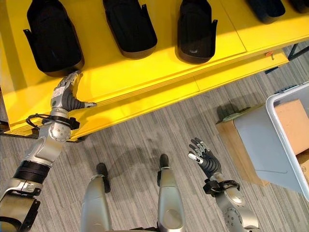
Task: Move parts from the plastic box to the shelf.
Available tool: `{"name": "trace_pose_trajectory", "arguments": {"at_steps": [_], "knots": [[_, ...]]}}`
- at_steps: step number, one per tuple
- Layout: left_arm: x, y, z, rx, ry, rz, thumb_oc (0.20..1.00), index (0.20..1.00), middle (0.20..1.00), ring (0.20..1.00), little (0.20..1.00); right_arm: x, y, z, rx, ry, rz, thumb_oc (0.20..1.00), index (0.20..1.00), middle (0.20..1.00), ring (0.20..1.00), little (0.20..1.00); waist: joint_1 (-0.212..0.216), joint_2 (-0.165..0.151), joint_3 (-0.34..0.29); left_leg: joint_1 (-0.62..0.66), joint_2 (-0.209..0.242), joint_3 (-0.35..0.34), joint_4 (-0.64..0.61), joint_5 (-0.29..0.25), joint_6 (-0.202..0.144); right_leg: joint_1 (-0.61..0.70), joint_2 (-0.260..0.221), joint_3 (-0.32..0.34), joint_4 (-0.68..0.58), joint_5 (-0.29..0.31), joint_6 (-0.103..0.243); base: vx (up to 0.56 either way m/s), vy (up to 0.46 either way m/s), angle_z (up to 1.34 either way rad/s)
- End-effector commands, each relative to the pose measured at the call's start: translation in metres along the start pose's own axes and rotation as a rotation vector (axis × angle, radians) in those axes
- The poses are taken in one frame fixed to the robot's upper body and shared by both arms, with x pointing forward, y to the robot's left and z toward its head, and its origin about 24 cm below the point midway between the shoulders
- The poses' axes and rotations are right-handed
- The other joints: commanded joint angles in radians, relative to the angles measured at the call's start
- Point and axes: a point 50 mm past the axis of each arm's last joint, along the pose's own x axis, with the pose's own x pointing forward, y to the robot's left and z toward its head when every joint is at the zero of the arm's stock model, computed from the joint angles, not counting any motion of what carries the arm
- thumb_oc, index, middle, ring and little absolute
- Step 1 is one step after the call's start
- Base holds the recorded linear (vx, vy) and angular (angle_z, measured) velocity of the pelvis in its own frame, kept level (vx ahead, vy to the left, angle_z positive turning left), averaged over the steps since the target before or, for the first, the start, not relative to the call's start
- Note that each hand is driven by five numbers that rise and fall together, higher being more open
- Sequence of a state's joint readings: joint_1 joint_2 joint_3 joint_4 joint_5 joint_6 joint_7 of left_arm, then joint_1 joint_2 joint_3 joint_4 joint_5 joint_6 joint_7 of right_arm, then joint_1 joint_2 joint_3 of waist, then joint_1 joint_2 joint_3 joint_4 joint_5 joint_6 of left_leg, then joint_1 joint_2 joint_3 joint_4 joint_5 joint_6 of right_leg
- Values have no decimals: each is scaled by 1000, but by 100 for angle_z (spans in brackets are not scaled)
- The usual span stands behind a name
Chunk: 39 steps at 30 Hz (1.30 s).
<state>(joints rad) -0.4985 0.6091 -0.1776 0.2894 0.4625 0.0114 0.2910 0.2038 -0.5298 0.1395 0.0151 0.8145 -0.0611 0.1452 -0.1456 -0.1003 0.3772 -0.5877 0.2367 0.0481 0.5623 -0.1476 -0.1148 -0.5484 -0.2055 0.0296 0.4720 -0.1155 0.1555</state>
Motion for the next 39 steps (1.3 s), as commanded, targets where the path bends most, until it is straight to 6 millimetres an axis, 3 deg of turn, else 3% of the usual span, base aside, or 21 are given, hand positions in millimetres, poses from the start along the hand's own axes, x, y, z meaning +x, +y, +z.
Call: {"name": "trace_pose_trajectory", "arguments": {"at_steps": [1,3,9,10,15,24,30,33,39], "knots": [[-25,-32,-7,-61,25,-157,1000,1000,1000,1000,1000,-4,-1,18,-22,-74,14,1000,1000,1000,1000,1000,0,-4,-14,-41,18,-35,-23,42,5,50,-13,-20,-20,29,-35,0,0,0],[-37,-44,1,-131,-4,-226,1000,1000,1000,1000,1000,-1,2,24,-60,-104,19,1000,1000,1000,1000,1000,5,-3,-11,-39,15,-37,-23,39,8,52,-12,-18,-20,29,-36,0,0,0],[-49,-52,20,-223,-92,-300,1000,1000,1000,1000,1000,0,6,40,-192,-181,13,1000,1000,1000,1000,1000,8,-3,-7,-36,12,-40,-24,38,13,57,-11,-19,-22,30,-35,1,-6,0],[-57,-54,31,-265,-153,-341,1000,1000,1000,1000,1000,-1,9,53,-299,-250,2,1000,1000,1000,1000,1000,10,1,-6,-31,11,-42,-27,37,15,63,-10,-20,-22,28,-35,0,0,0],[-72,-47,43,-290,-257,-400,1000,1000,1000,1000,1000,0,19,80,-420,-398,-5,1000,1000,1000,1000,1000,16,12,-6,-18,9,-48,-28,33,18,83,-11,-22,-27,26,-33,6,-22,3],[-86,-44,39,-398,-241,-433,1000,1000,1000,1000,1000,10,34,108,-481,-566,-17,1000,1000,1000,1000,1000,28,23,-21,24,11,-51,-53,41,17,130,-10,-26,-47,31,-29,7,-16,4],[-97,-43,31,-595,-164,-425,1000,1000,1000,1000,1000,13,41,116,-477,-626,-12,1000,1000,1000,1000,1000,38,29,-36,85,22,-53,-105,63,11,178,-2,-26,-77,37,-28,6,-10,0],[-107,-42,24,-843,-80,-393,1000,1000,1000,1000,1000,10,42,116,-465,-642,-16,1000,1000,1000,1000,1000,39,30,-48,141,36,-56,-170,101,5,223,10,-32,-113,45,-27,28,-54,1],[-123,-37,15,-967,-29,-377,1000,1000,1000,1000,1000,7,39,110,-447,-617,-5,1000,1000,1000,1000,1000,49,41,-88,248,76,-64,-322,179,-7,278,48,-42,-158,37,-29,53,-67,0]]}}
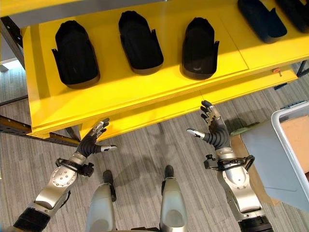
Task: Move parts from the plastic box to the shelf.
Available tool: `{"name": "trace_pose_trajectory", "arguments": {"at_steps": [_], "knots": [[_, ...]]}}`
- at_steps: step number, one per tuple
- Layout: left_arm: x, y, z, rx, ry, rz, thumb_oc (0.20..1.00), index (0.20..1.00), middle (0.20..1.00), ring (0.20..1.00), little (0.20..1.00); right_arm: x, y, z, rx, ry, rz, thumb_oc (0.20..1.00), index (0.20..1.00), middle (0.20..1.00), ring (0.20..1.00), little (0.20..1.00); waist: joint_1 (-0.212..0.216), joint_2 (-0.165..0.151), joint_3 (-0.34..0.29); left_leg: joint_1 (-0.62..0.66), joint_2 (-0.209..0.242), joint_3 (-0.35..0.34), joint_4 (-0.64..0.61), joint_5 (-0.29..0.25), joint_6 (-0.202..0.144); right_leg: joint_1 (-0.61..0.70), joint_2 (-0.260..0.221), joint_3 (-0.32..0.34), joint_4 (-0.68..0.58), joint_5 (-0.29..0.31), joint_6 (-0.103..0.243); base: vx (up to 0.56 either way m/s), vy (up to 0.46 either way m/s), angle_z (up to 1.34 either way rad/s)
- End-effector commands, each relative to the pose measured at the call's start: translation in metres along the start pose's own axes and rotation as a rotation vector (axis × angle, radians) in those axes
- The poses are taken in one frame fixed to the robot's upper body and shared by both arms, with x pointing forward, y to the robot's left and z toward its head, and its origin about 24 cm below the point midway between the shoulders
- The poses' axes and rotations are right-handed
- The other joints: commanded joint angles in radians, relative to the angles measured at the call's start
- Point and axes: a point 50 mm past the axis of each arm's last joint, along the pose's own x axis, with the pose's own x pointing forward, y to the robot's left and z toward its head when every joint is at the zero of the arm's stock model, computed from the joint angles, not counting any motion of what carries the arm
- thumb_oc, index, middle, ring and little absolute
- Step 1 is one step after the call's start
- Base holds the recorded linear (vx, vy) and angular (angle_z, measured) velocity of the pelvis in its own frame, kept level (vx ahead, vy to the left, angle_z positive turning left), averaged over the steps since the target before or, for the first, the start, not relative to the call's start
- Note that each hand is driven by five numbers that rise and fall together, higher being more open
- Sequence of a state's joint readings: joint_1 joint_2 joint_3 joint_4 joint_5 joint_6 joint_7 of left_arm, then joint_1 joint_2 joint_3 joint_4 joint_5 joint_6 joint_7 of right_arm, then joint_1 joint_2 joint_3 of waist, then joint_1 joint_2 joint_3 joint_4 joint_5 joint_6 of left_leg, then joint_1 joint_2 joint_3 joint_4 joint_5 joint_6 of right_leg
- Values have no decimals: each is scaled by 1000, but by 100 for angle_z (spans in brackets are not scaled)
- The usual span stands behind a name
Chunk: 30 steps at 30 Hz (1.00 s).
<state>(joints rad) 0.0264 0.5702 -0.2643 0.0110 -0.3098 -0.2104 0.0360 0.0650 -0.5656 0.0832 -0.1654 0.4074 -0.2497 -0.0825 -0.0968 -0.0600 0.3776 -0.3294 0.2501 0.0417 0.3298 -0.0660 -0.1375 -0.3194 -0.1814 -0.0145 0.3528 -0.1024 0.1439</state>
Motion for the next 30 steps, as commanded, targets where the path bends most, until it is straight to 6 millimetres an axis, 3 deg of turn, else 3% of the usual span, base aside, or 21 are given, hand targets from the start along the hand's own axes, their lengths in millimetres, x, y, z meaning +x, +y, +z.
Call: {"name": "trace_pose_trajectory", "arguments": {"at_steps": [1,4,8,10,11,12,14,15,16,17,18,20,21,22,23,28,30], "knots": [[-9,5,29,-53,-169,-18,1000,1000,1000,1000,1000,1,-2,22,20,-137,9,1000,1000,1000,1000,1000,2,4,-93,11,74,-54,-119,110,15,52,35,3,-38,20,-22,73,-118,-6],[-18,9,27,-125,-172,16,1000,1000,1000,1000,1000,-3,-5,18,0,-102,44,1000,1000,1000,1000,1000,16,12,-113,67,119,-64,-190,168,7,69,83,-4,5,-39,-49,45,-182,-10],[-22,6,26,-133,-172,-2,1000,1000,1000,1000,1000,-10,-12,16,9,-81,48,1000,1000,1000,1000,1000,17,23,-125,91,139,-67,-248,223,0,80,116,-16,33,-79,-79,23,-119,23],[-21,3,28,-135,-182,-27,1000,1000,1000,1000,1000,-17,-19,14,-1,-56,33,1000,1000,1000,1000,1000,23,27,-124,81,146,-60,-230,275,0,103,146,-47,30,-97,-110,14,-248,23],[-21,3,28,-143,-183,-27,1000,1000,1000,1000,1000,-21,-22,13,-2,-47,21,1000,1000,1000,1000,1000,16,24,-117,65,144,-27,-190,263,8,127,143,-67,21,-107,-123,-1,-301,61],[-19,2,28,-139,-187,-30,1000,1000,1000,1000,1000,-25,-26,13,-16,-40,9,1000,1000,1000,1000,1000,1,18,-110,34,155,58,-98,260,18,145,141,-95,13,-106,-142,60,-216,129],[-19,0,29,-150,-191,-39,1000,1000,1000,1000,1000,-30,-28,9,-18,-12,6,1000,1000,1000,1000,1000,-2,5,-100,19,109,68,25,159,31,170,131,-98,1,-122,-147,-1,-127,179],[-18,1,29,-151,-193,-35,1000,1000,1000,1000,1000,-31,-26,7,-18,0,17,1000,1000,1000,1000,1000,10,2,-91,-6,49,50,66,127,55,167,128,-101,-20,-90,-149,-76,-31,93],[-16,-3,29,-156,-193,-39,1000,1000,1000,1000,1000,-31,-24,5,-8,4,24,1000,1000,1000,1000,1000,34,-6,-85,-73,-125,8,109,60,76,200,123,-106,-85,-71,-147,-50,23,15],[-16,-3,29,-156,-193,-39,1000,1000,1000,1000,1000,-31,-24,5,-8,4,23,1000,1000,1000,1000,1000,32,-6,-85,-73,-127,6,110,59,77,202,122,-108,-86,-72,-145,90,-9,-11],[-14,-7,27,-144,-182,-61,1000,1000,1000,1000,1000,-29,-21,5,-1,-4,19,1000,1000,1000,1000,1000,49,-1,-85,-99,-198,15,48,95,90,216,149,-119,-108,-64,-143,77,-15,-11],[-14,-8,25,-147,-176,-64,1000,1000,1000,1000,1000,-28,-18,2,17,1,20,1000,1000,1000,1000,1000,62,-6,-96,-99,-202,36,-17,142,94,242,164,-123,-141,-62,-140,173,36,-14],[-16,-9,21,-151,-156,-64,1000,1000,1000,1000,1000,-27,-9,-1,56,5,38,1000,1000,1000,1000,1000,74,-17,-112,-34,-228,-15,-78,112,123,249,164,-112,-130,-69,-127,261,140,-71],[-12,-10,19,-161,-152,-66,1000,1000,1000,1000,1000,-27,-5,-4,75,7,40,1000,1000,1000,1000,1000,63,-29,-118,-30,-242,-26,-95,116,128,254,149,-118,-134,-63,-121,304,219,-149],[-13,-10,18,-165,-148,-63,1000,1000,1000,1000,1000,-29,-2,-7,102,26,47,1000,1000,1000,1000,1000,51,-34,-130,-15,-231,5,-108,108,136,259,133,-115,-149,-57,-109,178,153,-114],[-14,-6,16,-173,-144,-19,1000,1000,1000,1000,1000,-23,13,-16,135,52,88,1000,1000,1000,1000,1000,63,-49,-154,12,-231,28,-120,69,162,256,105,-93,-151,-45,-78,119,115,-14],[-14,-1,14,-149,-135,16,1000,1000,1000,1000,1000,-20,20,-18,154,57,101,1000,1000,1000,1000,1000,69,-56,-143,50,-236,36,-120,34,184,213,92,-98,-21,-23,-45,72,85,-33]]}}
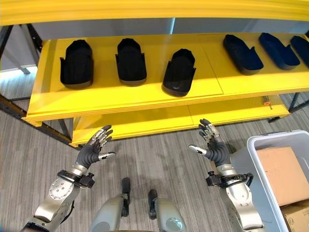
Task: Move parts from the plastic box to the shelf.
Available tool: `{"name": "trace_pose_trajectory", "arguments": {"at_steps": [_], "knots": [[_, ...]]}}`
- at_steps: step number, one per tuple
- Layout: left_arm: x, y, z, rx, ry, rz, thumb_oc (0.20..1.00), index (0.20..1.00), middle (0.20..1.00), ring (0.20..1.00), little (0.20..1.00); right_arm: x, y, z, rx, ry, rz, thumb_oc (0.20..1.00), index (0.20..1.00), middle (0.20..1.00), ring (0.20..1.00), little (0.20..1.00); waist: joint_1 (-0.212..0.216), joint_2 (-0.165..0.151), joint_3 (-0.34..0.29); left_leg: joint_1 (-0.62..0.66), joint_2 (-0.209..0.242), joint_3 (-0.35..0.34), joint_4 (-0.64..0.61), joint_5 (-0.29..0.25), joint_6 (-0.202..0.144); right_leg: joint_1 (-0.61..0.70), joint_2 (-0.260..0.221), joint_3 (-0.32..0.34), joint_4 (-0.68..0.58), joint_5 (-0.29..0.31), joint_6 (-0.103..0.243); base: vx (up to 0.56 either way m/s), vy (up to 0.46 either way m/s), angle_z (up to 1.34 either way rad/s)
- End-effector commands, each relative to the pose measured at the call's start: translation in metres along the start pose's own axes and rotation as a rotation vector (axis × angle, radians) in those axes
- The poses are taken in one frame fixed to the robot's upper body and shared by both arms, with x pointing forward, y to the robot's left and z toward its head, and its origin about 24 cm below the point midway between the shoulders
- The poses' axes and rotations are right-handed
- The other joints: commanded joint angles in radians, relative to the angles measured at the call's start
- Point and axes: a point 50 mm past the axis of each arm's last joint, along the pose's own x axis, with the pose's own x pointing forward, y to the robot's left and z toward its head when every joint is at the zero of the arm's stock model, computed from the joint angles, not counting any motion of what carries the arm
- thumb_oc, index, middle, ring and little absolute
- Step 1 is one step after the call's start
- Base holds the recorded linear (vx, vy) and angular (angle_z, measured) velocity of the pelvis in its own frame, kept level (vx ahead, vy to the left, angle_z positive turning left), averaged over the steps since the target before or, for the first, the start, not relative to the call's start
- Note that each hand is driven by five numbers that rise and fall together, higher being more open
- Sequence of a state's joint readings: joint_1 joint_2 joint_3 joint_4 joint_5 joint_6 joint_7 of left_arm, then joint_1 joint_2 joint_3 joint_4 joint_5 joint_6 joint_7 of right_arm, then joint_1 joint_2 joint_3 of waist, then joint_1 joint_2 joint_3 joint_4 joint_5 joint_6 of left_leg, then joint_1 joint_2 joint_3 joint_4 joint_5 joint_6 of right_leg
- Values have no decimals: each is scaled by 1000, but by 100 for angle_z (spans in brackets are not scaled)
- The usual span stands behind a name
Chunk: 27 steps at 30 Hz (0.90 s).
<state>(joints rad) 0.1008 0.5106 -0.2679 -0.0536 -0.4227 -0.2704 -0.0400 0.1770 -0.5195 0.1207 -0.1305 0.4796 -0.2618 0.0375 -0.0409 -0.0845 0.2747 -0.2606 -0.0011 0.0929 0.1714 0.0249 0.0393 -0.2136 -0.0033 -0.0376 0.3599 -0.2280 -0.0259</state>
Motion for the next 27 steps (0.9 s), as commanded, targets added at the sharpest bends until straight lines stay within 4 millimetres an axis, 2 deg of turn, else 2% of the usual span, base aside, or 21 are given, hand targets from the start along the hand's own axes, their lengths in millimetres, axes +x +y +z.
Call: {"name": "trace_pose_trajectory", "arguments": {"at_steps": [1,3,5,6,7,8,10,11,12,13,14,15,16,17,19,21,24,25,27], "knots": [[-2,15,13,45,-78,62,1000,1000,1000,1000,1000,9,8,12,21,-84,30,1000,1000,1000,1000,1000,14,-31,-41,-22,17,-14,35,-52,7,103,-85,-74,-28,106,124,23,64,-30],[-1,18,15,63,-82,79,1000,1000,1000,1000,1000,15,15,12,30,-91,48,1000,1000,1000,1000,1000,4,-22,-14,5,16,-6,40,-71,28,39,-97,-64,122,179,173,-3,67,-19],[0,18,14,74,-82,85,1000,1000,1000,1000,1000,15,17,13,30,-95,59,1000,1000,1000,1000,1000,-11,-1,7,24,14,-27,36,-75,33,-6,-88,-25,187,191,164,21,30,2],[1,19,15,83,-85,85,1000,1000,1000,1000,1000,15,18,14,32,-100,57,1000,1000,1000,1000,1000,-13,7,12,27,16,-32,38,-78,30,-14,-119,-22,169,188,157,49,-81,26],[2,19,16,79,-90,89,1000,1000,1000,1000,1000,15,18,16,36,-107,48,1000,1000,1000,1000,1000,-8,19,11,19,32,-34,43,-85,17,-6,-193,-36,101,185,142,78,-291,27],[4,21,16,72,-92,105,1000,1000,1000,1000,1000,16,16,16,28,-109,34,1000,1000,1000,1000,1000,0,23,5,4,66,-38,67,-101,-13,5,-328,-84,-44,234,138,89,-385,10],[4,22,14,60,-89,118,1000,1000,1000,1000,1000,16,14,16,9,-107,23,1000,1000,1000,1000,1000,-12,12,12,3,95,-49,104,-128,-44,18,-401,-86,-218,352,181,87,-398,2],[3,22,14,61,-89,125,1000,1000,1000,1000,1000,17,15,18,8,-114,23,1000,1000,1000,1000,1000,-17,1,17,1,109,-53,124,-137,-57,16,-409,-67,-244,389,199,53,-310,-3],[2,22,13,57,-84,122,1000,1000,1000,1000,1000,16,14,19,11,-118,22,1000,1000,1000,1000,1000,-22,-9,18,-3,111,-57,135,-139,-63,11,-397,-38,-240,405,214,33,-273,-5],[1,22,12,60,-74,121,1000,1000,1000,1000,1000,14,13,23,12,-132,25,1000,1000,1000,1000,1000,-12,-23,14,-7,119,-50,145,-140,-73,15,-389,-71,-226,355,218,37,-247,-7],[1,20,12,65,-77,111,1000,1000,1000,1000,1000,14,13,24,8,-137,31,1000,1000,1000,1000,1000,-6,-35,12,-8,130,-41,154,-144,-84,11,-397,-104,-202,347,226,49,-321,14],[3,17,13,73,-83,97,1000,1000,1000,1000,1000,14,11,27,-9,-144,32,1000,1000,1000,1000,1000,-13,-37,18,-9,149,-60,150,-124,-107,10,-371,-112,-165,327,227,41,-239,21],[3,17,13,73,-83,97,1000,1000,1000,1000,1000,14,11,27,-9,-144,32,1000,1000,1000,1000,1000,-13,-37,17,-9,149,-61,149,-124,-107,10,-371,-113,-165,327,227,18,-200,38],[5,17,13,56,-86,108,1000,1000,1000,1000,1000,16,9,29,-35,-148,28,1000,1000,1000,1000,1000,-12,-32,25,-2,166,-62,137,-112,-117,9,-364,-137,-145,303,224,-7,-163,23],[8,13,18,39,-114,97,1000,1000,1000,1000,1000,23,3,41,-128,-211,-9,1000,1000,1000,1000,1000,-16,-15,47,11,209,-72,73,-67,-137,6,-324,-150,-135,260,216,-9,-229,4],[10,11,19,36,-123,91,1000,1000,1000,1000,1000,29,2,50,-202,-255,-14,1000,1000,1000,1000,1000,-13,-8,58,21,227,-63,47,-55,-141,-13,-310,-145,-124,252,213,-4,-117,-1],[11,10,22,29,-138,96,1000,1000,1000,1000,1000,34,0,55,-224,-283,-32,1000,1000,1000,1000,1000,-12,-3,69,24,235,-58,33,-50,-143,-29,-300,-134,-114,244,210,-13,-43,-25],[14,8,24,27,-151,94,1000,1000,1000,1000,1000,44,0,68,-291,-350,-51,1000,1000,1000,1000,1000,-5,4,85,24,241,-53,27,-51,-145,-55,-295,-127,-90,236,205,-27,-51,-17],[15,8,25,27,-158,98,1000,1000,1000,1000,1000,52,0,75,-325,-383,-68,1000,1000,1000,1000,1000,-1,10,96,18,240,-53,29,-50,-146,-70,-293,-121,-76,232,202,-17,-22,-4]]}}
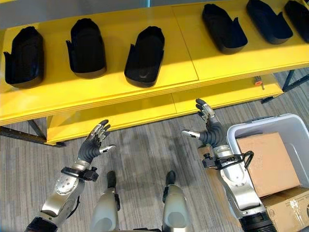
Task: Move parts from the plastic box to the shelf.
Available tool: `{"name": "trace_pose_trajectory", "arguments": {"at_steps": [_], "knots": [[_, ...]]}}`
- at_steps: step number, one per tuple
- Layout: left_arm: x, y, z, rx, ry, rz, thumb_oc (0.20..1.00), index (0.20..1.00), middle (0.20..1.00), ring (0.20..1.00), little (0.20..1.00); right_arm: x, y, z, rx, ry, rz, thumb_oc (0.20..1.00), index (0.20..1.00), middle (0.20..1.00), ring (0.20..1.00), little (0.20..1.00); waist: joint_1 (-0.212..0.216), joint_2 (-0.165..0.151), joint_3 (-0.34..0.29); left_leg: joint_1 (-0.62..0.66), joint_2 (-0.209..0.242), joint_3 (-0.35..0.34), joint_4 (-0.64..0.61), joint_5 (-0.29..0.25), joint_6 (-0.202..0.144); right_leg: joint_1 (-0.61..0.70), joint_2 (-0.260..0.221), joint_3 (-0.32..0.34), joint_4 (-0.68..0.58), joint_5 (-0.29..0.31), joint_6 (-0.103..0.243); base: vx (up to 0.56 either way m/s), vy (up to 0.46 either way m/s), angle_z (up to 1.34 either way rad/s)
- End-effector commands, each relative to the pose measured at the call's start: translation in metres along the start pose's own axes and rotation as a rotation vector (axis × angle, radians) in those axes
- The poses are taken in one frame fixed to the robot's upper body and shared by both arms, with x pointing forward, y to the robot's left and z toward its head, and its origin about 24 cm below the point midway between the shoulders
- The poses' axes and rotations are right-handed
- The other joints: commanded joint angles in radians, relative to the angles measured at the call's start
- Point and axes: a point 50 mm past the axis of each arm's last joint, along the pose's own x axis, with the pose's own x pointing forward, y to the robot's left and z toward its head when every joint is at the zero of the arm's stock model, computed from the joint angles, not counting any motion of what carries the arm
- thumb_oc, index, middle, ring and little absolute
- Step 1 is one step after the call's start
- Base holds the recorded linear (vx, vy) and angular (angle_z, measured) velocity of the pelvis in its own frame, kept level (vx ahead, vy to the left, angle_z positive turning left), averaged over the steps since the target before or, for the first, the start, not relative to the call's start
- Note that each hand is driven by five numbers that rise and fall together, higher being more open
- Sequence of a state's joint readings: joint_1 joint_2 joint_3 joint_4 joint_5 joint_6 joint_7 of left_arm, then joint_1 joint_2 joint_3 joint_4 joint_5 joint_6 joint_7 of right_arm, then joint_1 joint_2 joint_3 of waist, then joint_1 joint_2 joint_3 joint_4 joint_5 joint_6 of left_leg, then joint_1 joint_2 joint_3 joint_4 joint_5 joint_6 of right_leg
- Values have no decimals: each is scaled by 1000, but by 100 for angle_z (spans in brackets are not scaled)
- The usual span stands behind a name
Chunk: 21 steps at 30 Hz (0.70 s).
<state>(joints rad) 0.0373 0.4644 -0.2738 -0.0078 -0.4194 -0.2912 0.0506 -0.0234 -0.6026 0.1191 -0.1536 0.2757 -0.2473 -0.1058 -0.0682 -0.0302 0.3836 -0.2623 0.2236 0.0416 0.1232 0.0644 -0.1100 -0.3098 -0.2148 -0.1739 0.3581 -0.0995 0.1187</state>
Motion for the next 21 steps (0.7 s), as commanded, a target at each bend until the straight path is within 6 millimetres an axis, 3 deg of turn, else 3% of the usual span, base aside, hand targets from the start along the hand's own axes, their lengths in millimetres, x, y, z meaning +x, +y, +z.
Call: {"name": "trace_pose_trajectory", "arguments": {"at_steps": [1,7,14,19,21], "knots": [[4,6,24,39,-122,1,1000,1000,1000,1000,1000,28,-1,31,-115,-216,-68,1000,1000,1000,1000,1000,31,-42,-2,16,13,-1,77,-90,3,17,-81,18,-65,100,55,-29,-12,4],[12,-4,30,28,-167,-14,1000,1000,1000,1000,1000,67,11,49,-406,-335,-98,1000,1000,1000,1000,1000,51,-24,25,-4,4,-8,77,-87,7,-3,-86,20,-63,108,50,-26,-1,8],[16,-9,32,27,-183,-25,1000,1000,1000,1000,1000,89,23,65,-516,-415,-103,1000,1000,1000,1000,1000,70,-18,40,-21,-8,-14,84,-90,12,-10,-92,17,-71,114,48,-13,7,2],[18,-12,35,31,-200,-27,1000,1000,1000,1000,1000,109,20,82,-642,-479,-153,1000,1000,1000,1000,1000,86,-17,51,-30,-15,-19,84,-89,13,-11,-94,13,-77,119,45,-12,10,2],[18,-11,35,39,-199,-29,1000,1000,1000,1000,1000,123,12,98,-761,-525,-191,1000,1000,1000,1000,1000,98,-18,56,-42,-18,-25,91,-88,12,-13,-96,8,-76,119,43,-24,17,11]]}}
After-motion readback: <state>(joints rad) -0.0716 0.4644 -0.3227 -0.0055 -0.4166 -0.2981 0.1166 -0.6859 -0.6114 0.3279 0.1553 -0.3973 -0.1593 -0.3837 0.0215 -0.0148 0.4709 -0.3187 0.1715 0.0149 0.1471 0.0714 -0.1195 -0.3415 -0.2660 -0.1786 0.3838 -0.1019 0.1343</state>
